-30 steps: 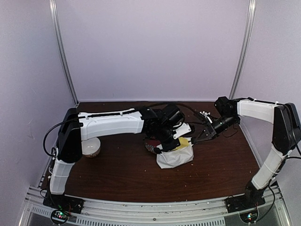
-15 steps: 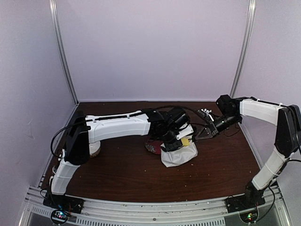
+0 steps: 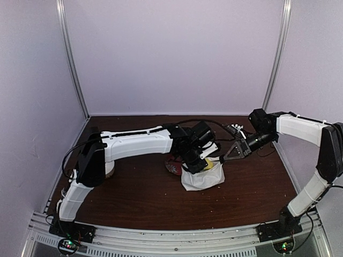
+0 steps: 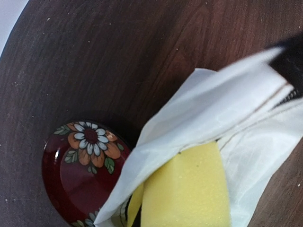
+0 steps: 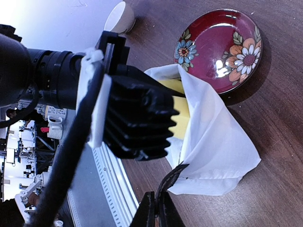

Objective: Sort the hair-cutting tools

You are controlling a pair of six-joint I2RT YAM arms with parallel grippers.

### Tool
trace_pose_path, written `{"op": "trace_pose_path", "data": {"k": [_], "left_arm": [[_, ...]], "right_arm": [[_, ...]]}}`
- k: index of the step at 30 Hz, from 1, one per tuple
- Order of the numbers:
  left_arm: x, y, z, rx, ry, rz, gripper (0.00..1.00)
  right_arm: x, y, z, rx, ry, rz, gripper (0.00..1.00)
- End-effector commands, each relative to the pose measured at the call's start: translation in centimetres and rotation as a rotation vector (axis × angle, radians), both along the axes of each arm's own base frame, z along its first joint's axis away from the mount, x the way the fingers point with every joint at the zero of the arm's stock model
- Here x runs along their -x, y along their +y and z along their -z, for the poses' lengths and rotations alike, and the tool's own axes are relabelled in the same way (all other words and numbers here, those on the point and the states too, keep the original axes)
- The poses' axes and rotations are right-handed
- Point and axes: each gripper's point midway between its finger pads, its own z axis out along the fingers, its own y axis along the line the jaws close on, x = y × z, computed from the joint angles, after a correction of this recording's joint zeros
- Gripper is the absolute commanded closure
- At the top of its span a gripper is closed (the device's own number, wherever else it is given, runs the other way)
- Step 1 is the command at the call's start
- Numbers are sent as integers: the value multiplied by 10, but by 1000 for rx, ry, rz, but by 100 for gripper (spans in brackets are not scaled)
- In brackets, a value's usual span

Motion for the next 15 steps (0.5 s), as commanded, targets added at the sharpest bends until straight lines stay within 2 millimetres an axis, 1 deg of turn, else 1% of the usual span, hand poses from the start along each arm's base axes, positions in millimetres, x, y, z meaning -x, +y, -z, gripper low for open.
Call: {"op": "trace_pose_path", "data": {"k": [1,4,7,9,11,13,15], "left_arm": [[-12,-11,16,93,122,-87,100],[-5,-24,26,140,166,-72,100],[8,-35,30,142,175,-32,100],[17,-38,35,124,173,-1,100],[21,-34,35,98,167,2,100],[19,-26,27,86,148,-25,97],[18,-21,3,111,121,-28,92]], "right_arm": [[6,3,-19,-70,-26,-13,96],[6,4,-21,-79,-23,-14,96],[6,4,-24,-88,-27,-17,96],[6,4,-25,-90,-32,-16,96],[3,1,-23,-65,-47,-9,96],[0,-5,-21,-30,-73,3,96],[-5,-12,-21,2,-105,28,96]]}}
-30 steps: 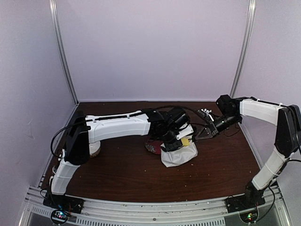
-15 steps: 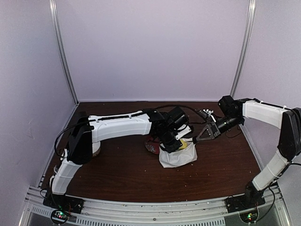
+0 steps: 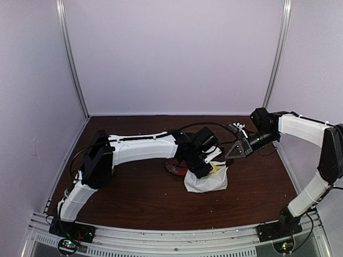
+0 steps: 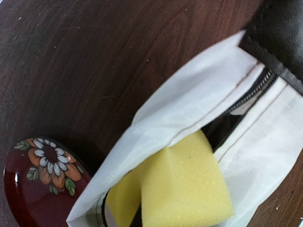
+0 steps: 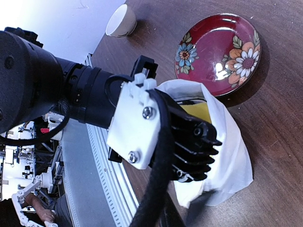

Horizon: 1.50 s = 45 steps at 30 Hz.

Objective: Sort the hair-cutting tools

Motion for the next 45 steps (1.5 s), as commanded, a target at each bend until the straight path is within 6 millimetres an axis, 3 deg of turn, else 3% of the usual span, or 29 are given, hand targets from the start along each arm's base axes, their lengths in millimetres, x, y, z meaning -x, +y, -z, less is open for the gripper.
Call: {"op": "trace_pose_path", "data": {"k": [1,3,5,8,13,17,22,27,35,45], "left_arm": [[5,8,-42,39,-33,-2,90],[8,7,-73,96,-52,12,84],[9,8,-92,128,-59,18,68],[12,14,-99,111,-41,20,54],[22,30,-106,81,-14,20,48],[17,60,-116,82,31,-121,47],[18,95,-102,128,260,-300,46],[30,99,-90,201,415,-351,46],[41,84,-84,331,609,-366,48],[46,81,-60,295,666,-357,69]], "right_arm": [[-10,-15,-15,37,-112,48,95],[-18,-29,-11,110,-154,107,89],[-21,-39,-8,150,-183,134,78],[-20,-42,-13,150,-215,134,68],[-5,-37,-39,108,-303,26,60],[11,-32,-43,168,-415,-121,60],[17,-13,-26,363,-610,-293,56],[13,14,-18,458,-727,-398,54],[10,45,-1,557,-819,-504,54],[-7,77,18,595,-862,-512,55]]}}
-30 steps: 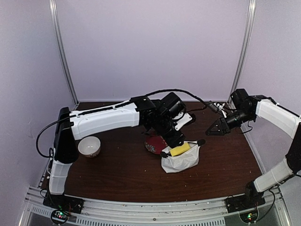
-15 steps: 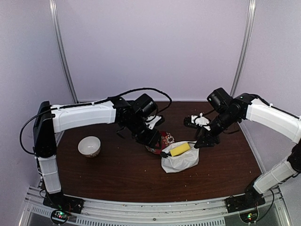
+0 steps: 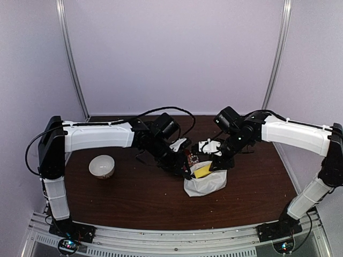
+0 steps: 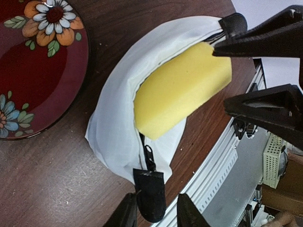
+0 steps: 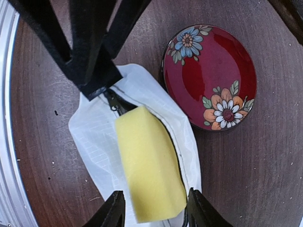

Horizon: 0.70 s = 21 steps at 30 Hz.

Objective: Sort the hair-cutting tools

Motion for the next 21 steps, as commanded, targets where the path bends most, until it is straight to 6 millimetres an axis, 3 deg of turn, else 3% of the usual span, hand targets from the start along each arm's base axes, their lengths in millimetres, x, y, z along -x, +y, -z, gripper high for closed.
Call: {"op": "trace_pose_path", "data": {"k": [1,8,15,19,21], "left_arm": [[-2,-5,2,31,26,6,69],[5,0,8,5,65,1,56],[7,-5,10,17,89,13,76],[5,-5,8,25,80,8,100],[5,-4,4,33,71,6,100]], "right_arm": [[-19,19,-2,2,-75,12,55],[-18,18,11,64,-89,-7,58],[-9,11,22,100,-66,-33,68],[-8,3,29,125,-80,-39,73],[-6,0,31,130,-84,-43,74]]}}
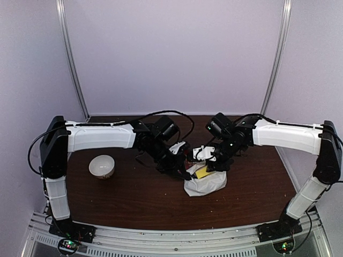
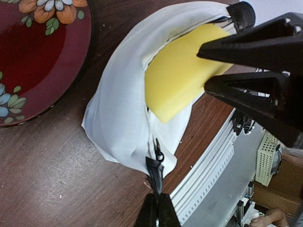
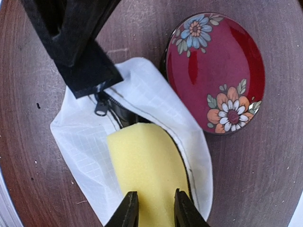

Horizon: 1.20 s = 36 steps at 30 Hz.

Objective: Sort the hair-cutting tools

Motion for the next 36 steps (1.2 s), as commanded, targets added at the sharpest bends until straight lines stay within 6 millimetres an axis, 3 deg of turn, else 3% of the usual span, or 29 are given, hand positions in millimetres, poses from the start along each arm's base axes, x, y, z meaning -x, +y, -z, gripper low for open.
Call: {"op": "trace_pose_path", "data": {"k": [1,8,13,16,19,23,27,31,36], "left_arm": [[-4,-6,-9,49,-21,0,100],[-5,-5,-22,99,-47,-7,100],[3,-8,-37,165,-38,25,100],[5,-6,-44,178,-46,24,100],[7,0,-41,158,-44,25,100],[6,5,-37,141,-59,17,100],[2,9,-34,129,-67,4,100],[4,10,-33,131,-65,5,100],[16,21,-35,123,-71,60,100]], "right_arm": [[4,-11,9,40,-21,-11,75],[7,-16,16,53,-36,-39,92],[-15,-10,13,8,-130,48,100],[-41,-11,12,9,-230,158,100],[-53,-14,17,24,-284,200,100],[-55,-19,45,106,-240,220,100],[-51,-15,56,94,-188,241,100],[-46,-8,40,30,-152,267,90],[-23,-7,0,-67,-86,259,69]]}}
